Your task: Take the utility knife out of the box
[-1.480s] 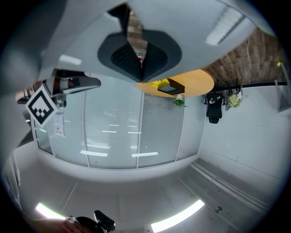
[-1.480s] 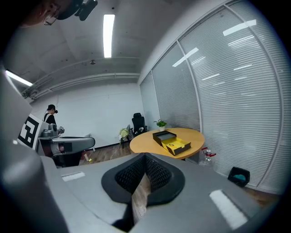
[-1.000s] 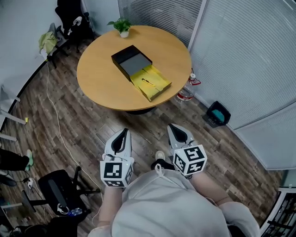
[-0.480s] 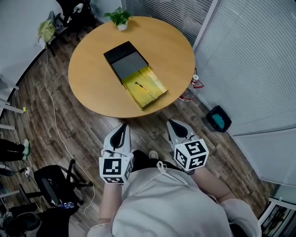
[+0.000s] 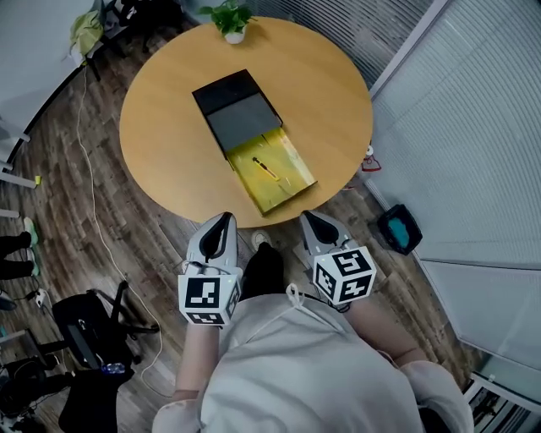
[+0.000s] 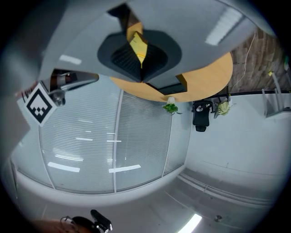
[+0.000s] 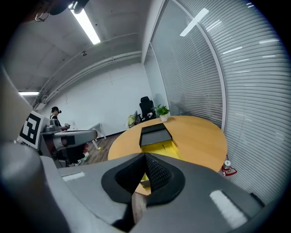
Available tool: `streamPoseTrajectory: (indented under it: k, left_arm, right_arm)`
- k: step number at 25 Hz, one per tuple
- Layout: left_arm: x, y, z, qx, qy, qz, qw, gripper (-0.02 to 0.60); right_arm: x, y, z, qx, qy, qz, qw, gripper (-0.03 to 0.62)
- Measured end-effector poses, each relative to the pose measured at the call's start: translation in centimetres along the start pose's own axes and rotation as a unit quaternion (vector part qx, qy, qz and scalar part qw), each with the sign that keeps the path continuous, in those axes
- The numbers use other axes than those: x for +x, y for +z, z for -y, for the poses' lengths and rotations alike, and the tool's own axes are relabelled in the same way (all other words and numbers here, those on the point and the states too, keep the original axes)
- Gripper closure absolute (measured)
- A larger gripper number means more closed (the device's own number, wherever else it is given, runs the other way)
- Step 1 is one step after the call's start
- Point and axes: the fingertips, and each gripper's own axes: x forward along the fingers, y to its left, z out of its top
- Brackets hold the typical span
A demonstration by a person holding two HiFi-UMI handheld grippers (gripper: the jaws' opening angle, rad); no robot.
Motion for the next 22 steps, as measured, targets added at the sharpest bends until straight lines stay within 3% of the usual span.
streamPoseTrajectory:
  k: [14,22]
  left_arm:
    - [13.7,-0.5,-8.7,-0.049,0.025,-0.022,0.9982,0.575]
    - [16.5,-3.3,-11.9,-0.079,0.043,-0.035,0.9954,0.575]
  right_arm:
    - [16.8,2.8,4.1,-0.051,0.036,-0.097,0.993,0.594]
    - [23.3,-1.5,4.6,-0.119,0.061,-0.209,0.969,0.591]
